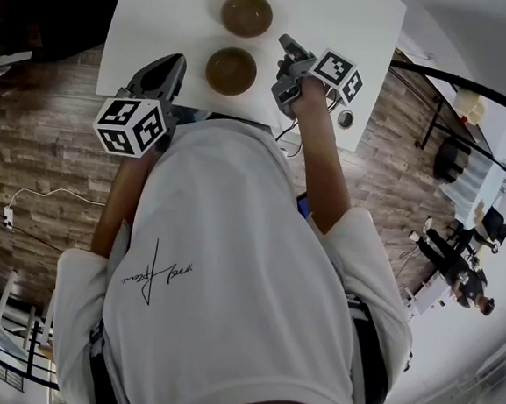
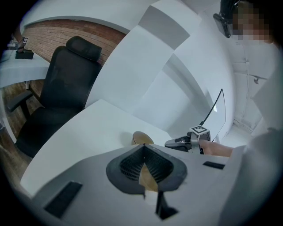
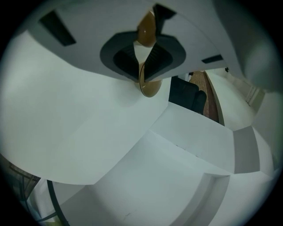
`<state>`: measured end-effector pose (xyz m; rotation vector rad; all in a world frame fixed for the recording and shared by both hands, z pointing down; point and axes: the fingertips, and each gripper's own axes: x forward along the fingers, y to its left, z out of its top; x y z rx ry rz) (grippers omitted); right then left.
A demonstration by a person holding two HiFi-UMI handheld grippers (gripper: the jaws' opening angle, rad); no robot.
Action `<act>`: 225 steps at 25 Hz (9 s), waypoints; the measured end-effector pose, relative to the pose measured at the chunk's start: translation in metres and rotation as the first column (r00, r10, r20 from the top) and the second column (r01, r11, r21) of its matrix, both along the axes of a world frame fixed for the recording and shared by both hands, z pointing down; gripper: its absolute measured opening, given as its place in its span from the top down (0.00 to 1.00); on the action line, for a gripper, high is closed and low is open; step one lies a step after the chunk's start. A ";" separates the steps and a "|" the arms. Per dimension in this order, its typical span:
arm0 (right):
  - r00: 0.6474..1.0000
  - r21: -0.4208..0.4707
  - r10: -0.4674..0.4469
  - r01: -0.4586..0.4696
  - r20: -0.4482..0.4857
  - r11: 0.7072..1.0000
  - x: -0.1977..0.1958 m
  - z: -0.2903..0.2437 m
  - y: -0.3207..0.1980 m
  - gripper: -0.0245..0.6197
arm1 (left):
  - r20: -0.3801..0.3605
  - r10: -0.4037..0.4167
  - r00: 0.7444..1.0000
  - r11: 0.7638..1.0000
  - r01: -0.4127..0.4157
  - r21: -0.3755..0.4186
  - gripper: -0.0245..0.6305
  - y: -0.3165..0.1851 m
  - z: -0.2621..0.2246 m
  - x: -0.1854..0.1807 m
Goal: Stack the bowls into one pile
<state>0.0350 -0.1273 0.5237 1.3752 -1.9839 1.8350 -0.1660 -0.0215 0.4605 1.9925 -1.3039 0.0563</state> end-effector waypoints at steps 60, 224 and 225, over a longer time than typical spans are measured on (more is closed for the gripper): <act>0.714 0.405 -0.554 0.700 -0.428 0.588 0.001 -0.064 0.074 0.95 | -0.081 -0.479 0.874 0.846 0.435 -0.310 0.82 0.048 0.079 0.055; 0.809 0.297 -0.517 0.585 -0.280 0.754 0.039 -0.021 0.052 0.95 | -0.360 -0.574 0.735 0.802 0.418 -0.427 0.91 -0.084 0.066 0.046; 0.809 0.298 -0.516 0.584 -0.280 0.755 0.039 -0.021 0.052 0.95 | -0.362 -0.577 0.732 0.800 0.418 -0.430 0.91 -0.084 0.066 0.046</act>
